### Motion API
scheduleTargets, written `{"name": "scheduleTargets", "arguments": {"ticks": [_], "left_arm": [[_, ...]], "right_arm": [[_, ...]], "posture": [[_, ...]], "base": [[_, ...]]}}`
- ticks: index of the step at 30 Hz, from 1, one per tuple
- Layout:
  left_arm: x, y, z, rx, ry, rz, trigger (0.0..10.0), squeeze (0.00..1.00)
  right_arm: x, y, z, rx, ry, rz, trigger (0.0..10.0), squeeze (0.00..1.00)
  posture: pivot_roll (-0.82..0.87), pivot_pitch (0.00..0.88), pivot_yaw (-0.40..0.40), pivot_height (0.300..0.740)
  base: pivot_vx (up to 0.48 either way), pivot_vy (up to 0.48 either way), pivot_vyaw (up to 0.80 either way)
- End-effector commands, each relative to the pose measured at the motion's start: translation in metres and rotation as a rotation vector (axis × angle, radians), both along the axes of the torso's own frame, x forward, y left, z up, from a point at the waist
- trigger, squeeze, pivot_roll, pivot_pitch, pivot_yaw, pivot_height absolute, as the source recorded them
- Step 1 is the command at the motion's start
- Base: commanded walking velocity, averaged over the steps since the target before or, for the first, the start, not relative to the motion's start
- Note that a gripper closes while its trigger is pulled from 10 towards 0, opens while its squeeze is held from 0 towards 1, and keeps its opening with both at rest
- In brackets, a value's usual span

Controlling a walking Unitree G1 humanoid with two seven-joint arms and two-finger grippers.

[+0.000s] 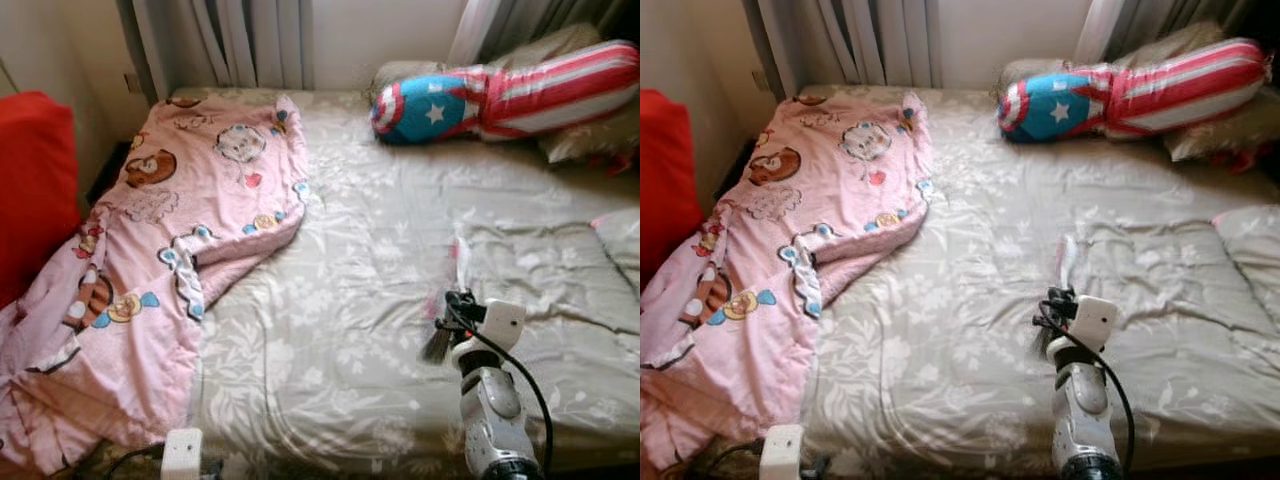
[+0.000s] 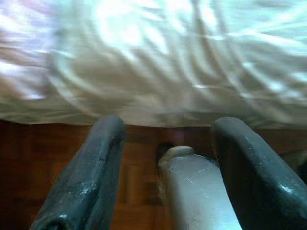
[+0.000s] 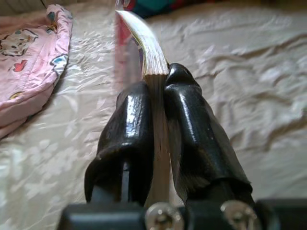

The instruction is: Clean up the room

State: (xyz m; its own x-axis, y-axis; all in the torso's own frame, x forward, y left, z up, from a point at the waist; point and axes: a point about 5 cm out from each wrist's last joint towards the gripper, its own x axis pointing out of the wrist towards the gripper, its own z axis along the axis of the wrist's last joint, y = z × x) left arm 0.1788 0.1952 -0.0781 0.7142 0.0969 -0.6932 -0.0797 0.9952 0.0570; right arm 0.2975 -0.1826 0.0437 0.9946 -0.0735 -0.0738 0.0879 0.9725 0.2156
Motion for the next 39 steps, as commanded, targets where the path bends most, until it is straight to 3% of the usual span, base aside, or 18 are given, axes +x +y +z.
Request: {"name": "scheduleTargets", "arguments": {"ticks": [1, 31, 39], "left_arm": [[-0.0098, 0.0077, -0.004, 0.016, 0.036, 0.014, 10.0, 0.0], [-0.0107, 0.0075, -0.0046, 0.019, 0.044, 0.006, 10.0, 0.0], [-0.0106, 0.0084, -0.0044, 0.017, 0.042, 0.012, 10.0, 0.0]], "right_arm": [[0.0029, 0.0008, 0.0066, -0.001, -0.039, -0.003, 10.0, 0.0], [0.001, 0.004, 0.0039, -0.003, -0.03, 0.011, 10.0, 0.0], [0.0013, 0.0046, 0.0039, 0.0, -0.029, 0.01, 10.0, 0.0]], "posture": [[-0.07, 0.144, -0.057, 0.74], [-0.07, 0.135, -0.045, 0.74], [-0.07, 0.14, -0.046, 0.74]], "base": [[0.0, -0.341, 0.0], [0.0, -0.34, 0.0], [0.0, 0.0, 0.0]]}}
